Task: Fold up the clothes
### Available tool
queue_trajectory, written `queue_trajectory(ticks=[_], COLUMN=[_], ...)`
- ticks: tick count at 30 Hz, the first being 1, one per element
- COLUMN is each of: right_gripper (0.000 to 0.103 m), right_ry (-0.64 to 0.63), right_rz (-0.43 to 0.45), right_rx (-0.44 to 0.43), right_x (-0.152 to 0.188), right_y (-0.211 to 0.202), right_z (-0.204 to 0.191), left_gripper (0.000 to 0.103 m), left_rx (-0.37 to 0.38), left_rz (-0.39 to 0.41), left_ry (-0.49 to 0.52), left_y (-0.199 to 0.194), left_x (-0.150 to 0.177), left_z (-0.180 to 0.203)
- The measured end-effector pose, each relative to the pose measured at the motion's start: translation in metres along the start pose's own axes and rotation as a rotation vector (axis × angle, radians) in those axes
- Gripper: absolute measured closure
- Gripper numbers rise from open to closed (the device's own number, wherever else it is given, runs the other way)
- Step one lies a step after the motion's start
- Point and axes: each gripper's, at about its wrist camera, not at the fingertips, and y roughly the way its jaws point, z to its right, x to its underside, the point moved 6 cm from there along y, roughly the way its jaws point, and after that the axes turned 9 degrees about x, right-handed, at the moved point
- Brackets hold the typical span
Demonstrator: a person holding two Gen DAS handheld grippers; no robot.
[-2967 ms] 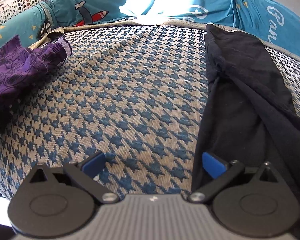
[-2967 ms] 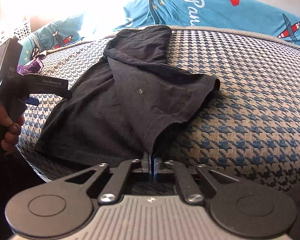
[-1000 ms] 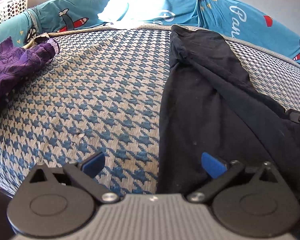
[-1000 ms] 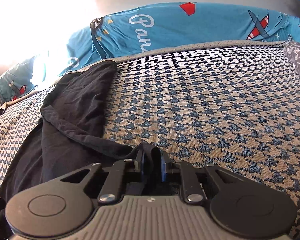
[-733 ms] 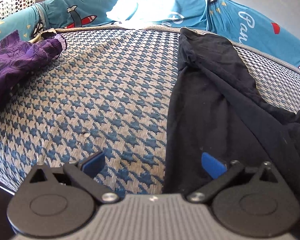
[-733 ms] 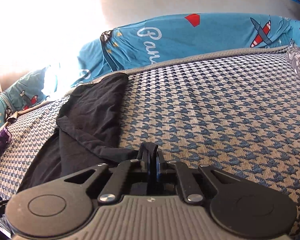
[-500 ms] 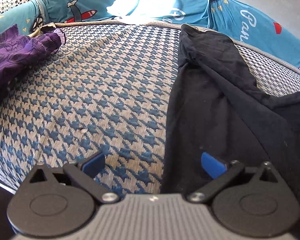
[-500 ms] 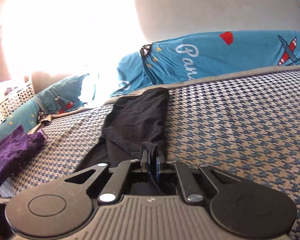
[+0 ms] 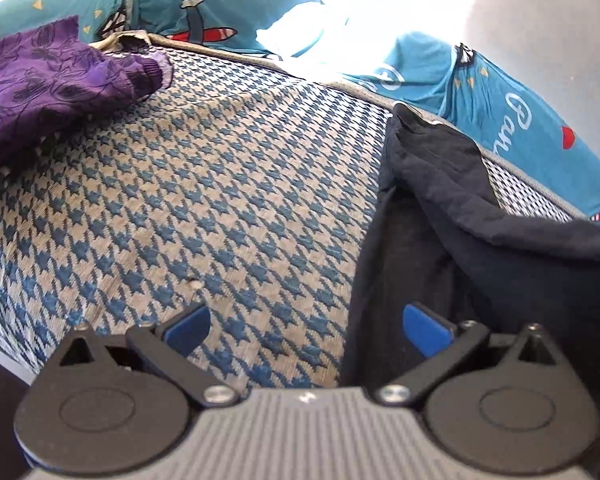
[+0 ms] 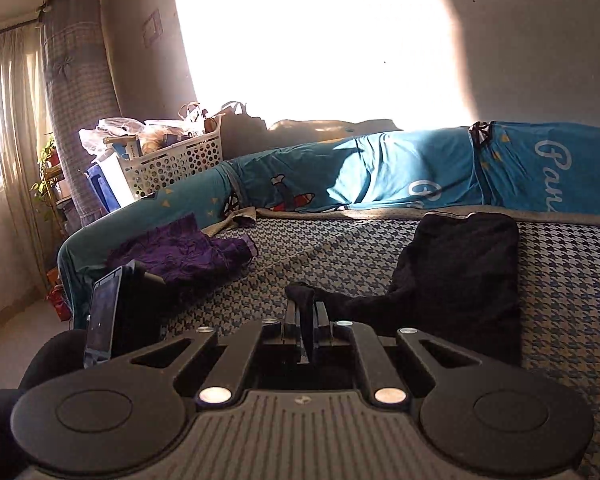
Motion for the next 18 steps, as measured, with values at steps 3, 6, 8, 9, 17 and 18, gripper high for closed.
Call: queue_trajectory(ticks=[3, 6, 8, 9, 17, 18], right_gripper=[0.096, 0.096, 0.096, 0.096, 0.096, 0.096], right_ry=[-0.02, -0.044, -0.061, -0.069, -0.127, -0.13], right_rz=[-0.038, -0.065, -0.083, -0.092, -0.222, -0.237], right_rx=[-0.034, -0.045, -0.05, -0.051, -0.057, -0.056], right_x=[0.013, 0.026, 0.035, 0.039, 0.08, 0.085], right_y=[0.013, 0.023, 0.029, 0.032, 0.057, 0.06], right_z=[-0.015, -0.024, -0.027, -0.029, -0.031, -0.03], left_gripper=[0.0, 0.0, 0.0, 0.0, 0.0, 0.0], left_rx=[-0.027, -0.09, -0.102, -0.105, -0.127, -0.128], left_rz=[0.03, 0.085, 0.115, 0.122, 0.118, 0.116], left_ry=[-0.055, -0.087, -0.11, -0.117, -0.1, -0.094], left_y=[-0.008, -0.018, -0.025, -0.027, -0.026, -0.025], left_x=[-0.005, -0.011, -0.014, -0.015, -0.015, -0.014], left_z=[-0.017, -0.031, -0.037, -0.039, -0.04, -0.038])
